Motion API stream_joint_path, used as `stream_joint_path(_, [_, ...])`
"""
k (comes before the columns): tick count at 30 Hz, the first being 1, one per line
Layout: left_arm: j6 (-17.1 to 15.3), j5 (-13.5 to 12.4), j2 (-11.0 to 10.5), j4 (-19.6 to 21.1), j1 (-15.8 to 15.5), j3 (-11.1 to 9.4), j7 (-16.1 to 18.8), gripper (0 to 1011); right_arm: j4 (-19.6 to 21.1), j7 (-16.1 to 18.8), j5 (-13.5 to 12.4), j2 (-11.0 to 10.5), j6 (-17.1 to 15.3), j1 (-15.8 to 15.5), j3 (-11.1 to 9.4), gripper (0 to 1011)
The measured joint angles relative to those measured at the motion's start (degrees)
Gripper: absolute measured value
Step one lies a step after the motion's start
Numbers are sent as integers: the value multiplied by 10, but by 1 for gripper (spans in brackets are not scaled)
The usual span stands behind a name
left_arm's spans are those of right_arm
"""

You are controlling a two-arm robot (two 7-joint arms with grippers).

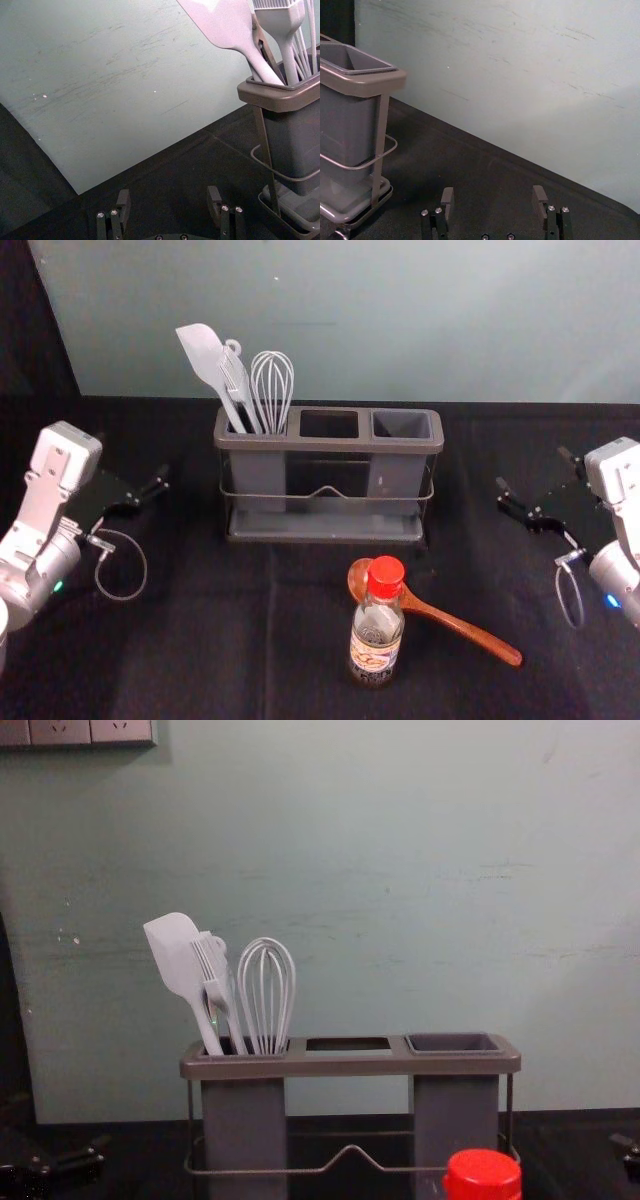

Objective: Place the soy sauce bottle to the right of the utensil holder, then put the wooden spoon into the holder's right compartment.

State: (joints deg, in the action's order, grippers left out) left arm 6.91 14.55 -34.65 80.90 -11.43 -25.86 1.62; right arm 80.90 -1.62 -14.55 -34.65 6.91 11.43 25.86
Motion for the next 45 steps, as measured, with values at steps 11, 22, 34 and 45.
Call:
stream_joint_path(11, [0, 0, 0, 0, 0, 0, 0, 1005, 0, 0, 0, 0, 0, 0, 0, 1002])
stream_joint_path(22, [0, 0, 0, 0, 0, 0, 0, 1005, 0, 0, 0, 0, 0, 0, 0, 1002])
stream_joint_path(34, [0, 0, 0, 0, 0, 0, 0, 1005, 0, 0, 0, 0, 0, 0, 0, 1003])
stream_joint_path(45, [0, 0, 0, 0, 0, 0, 0, 1005, 0, 0, 0, 0, 0, 0, 0, 1003])
